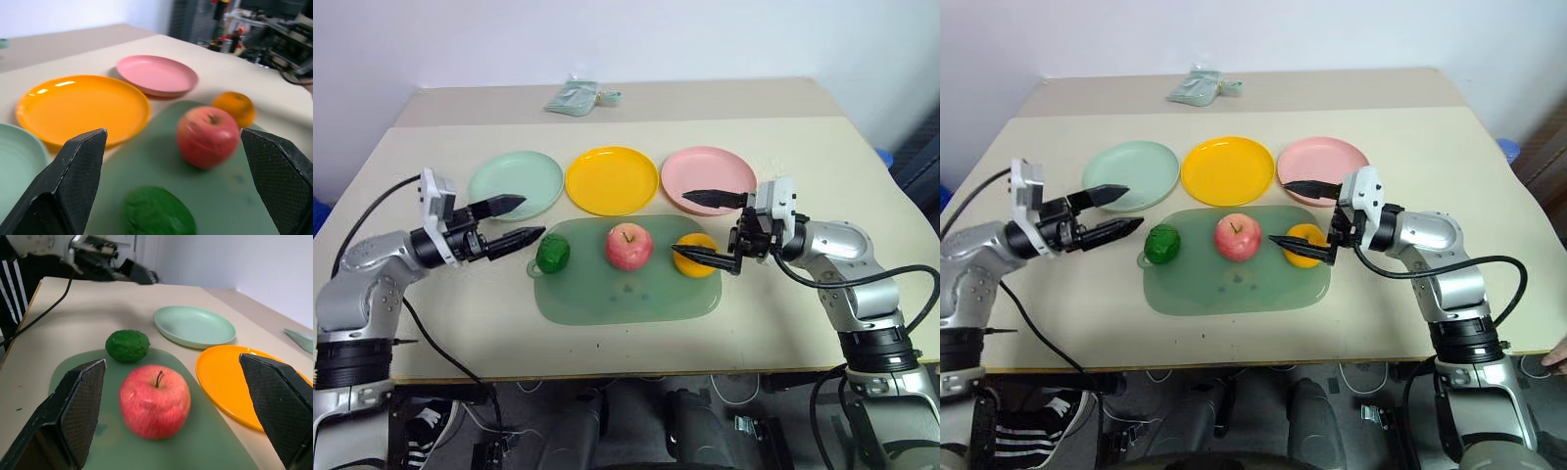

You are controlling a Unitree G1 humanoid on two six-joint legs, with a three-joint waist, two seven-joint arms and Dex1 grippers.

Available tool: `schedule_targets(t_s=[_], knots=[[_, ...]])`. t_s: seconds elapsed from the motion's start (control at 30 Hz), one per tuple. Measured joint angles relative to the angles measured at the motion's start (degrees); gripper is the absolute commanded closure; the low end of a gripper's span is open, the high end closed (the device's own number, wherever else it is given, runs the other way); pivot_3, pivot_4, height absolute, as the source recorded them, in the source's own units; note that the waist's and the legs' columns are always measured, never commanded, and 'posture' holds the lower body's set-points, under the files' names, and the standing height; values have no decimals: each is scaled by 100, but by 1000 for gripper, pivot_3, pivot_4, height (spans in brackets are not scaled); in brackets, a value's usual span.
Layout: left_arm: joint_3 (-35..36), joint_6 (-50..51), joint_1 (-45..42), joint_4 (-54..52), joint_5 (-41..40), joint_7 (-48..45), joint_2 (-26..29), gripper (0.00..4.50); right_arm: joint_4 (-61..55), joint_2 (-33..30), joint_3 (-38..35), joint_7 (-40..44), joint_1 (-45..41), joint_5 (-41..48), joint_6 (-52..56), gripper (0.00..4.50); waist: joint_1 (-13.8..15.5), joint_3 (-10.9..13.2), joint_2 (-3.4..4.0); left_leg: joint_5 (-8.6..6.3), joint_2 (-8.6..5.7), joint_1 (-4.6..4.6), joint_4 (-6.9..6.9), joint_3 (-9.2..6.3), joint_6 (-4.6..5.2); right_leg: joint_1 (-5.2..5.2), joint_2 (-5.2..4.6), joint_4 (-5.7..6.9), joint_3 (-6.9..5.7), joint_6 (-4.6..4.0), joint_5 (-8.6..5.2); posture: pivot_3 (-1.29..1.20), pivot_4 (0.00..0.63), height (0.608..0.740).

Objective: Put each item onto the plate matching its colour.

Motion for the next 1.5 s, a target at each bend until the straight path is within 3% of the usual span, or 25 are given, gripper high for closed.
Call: schedule_targets(t_s=[0.27,0.43,0.6,1.07,1.27,1.37,1.43,1.5], knots=[[-355,740,439,-784,479,1146,128,0,-584,-34,117,-143,21,-44,266,34,0,0,0,0,1,0,-2,2,-1,-3,2,1,5,-1,0,0,150,740],[-445,1411,341,-1086,491,1973,-224,0,-679,-97,113,-180,21,11,550,34,18,0,0,0,-2,-1,-1,3,0,-1,-3,-2,5,0,0,0,150,740],[-536,2021,481,-1588,442,2576,-499,0,-926,-546,117,12,16,137,1083,34,-7,0,-1,0,1,0,-1,3,0,-2,0,0,5,0,0,0,150,740],[-786,2416,575,-1875,552,3081,-791,0,-912,-629,149,114,40,51,1111,34,17,0,-1,-1,1,-2,-1,7,0,-1,-3,-3,5,-2,-1,0,150,740],[-1063,2381,690,-1981,799,3127,-635,0,-931,-629,138,83,56,66,1123,34,4,0,-1,-1,2,-1,-1,7,0,-2,-1,-2,5,-3,-2,0,150,740],[-1104,2287,701,-1963,890,3107,-611,879,-931,-629,137,78,37,66,1152,0,17,0,-1,-1,0,-1,-1,8,0,-1,-4,-4,6,-13,-7,0,150,740],[-1115,2218,703,-1952,951,3077,-602,1846,-931,-629,137,62,-3,66,1160,0,21,0,-1,-1,0,-2,-1,8,0,-1,-4,-4,5,-16,-9,0,150,740],[-1141,2168,705,-1951,1010,3058,-584,1846,-930,-628,137,26,-44,64,1177,0,20,0,-1,-1,0,-2,-1,8,0,-1,-4,-4,5,-17,-9,0,150,740]])
